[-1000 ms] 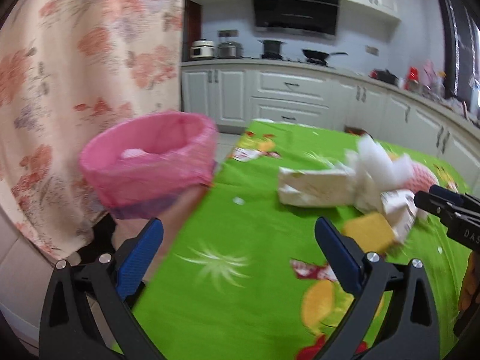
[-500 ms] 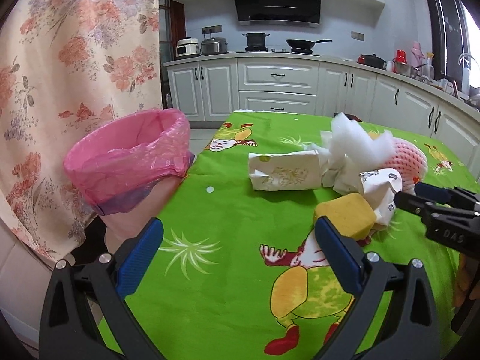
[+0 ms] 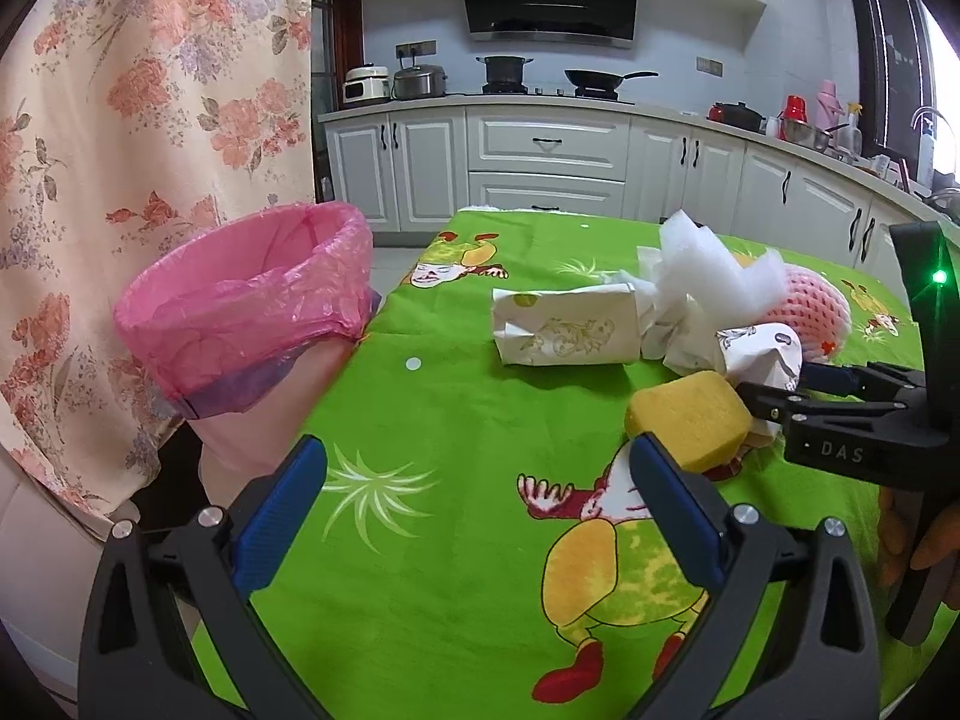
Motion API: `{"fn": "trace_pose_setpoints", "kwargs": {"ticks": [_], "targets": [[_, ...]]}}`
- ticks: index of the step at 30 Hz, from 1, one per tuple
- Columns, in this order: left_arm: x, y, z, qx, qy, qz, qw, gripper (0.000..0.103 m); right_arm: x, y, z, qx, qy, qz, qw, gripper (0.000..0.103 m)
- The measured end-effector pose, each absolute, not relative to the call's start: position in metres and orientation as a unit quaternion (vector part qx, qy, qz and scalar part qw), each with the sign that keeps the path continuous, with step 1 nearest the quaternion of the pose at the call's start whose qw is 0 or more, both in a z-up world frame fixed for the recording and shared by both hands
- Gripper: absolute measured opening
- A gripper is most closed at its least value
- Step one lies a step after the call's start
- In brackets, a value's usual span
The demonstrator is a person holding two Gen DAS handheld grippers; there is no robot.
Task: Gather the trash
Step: 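Return to the table and grasp the white paper bag with the right tool, then grasp the yellow sponge with the left tool while the right tool holds the paper bag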
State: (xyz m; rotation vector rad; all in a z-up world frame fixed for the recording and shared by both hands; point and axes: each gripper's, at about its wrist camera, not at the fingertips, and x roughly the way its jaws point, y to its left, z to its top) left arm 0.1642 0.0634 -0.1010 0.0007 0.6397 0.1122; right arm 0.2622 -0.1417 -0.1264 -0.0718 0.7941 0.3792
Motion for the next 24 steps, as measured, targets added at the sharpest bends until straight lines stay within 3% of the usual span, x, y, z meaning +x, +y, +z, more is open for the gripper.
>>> {"fn": "trace_pose_setpoints", "kwargs": {"ticks": [24], "targets": [[0.226,-0.013,-0.127,0.012,0.377,-0.020,0.926,0.098,0.207,-0.214,-0.103,0.006,0.327,0.177,0.928,0.052]]}}
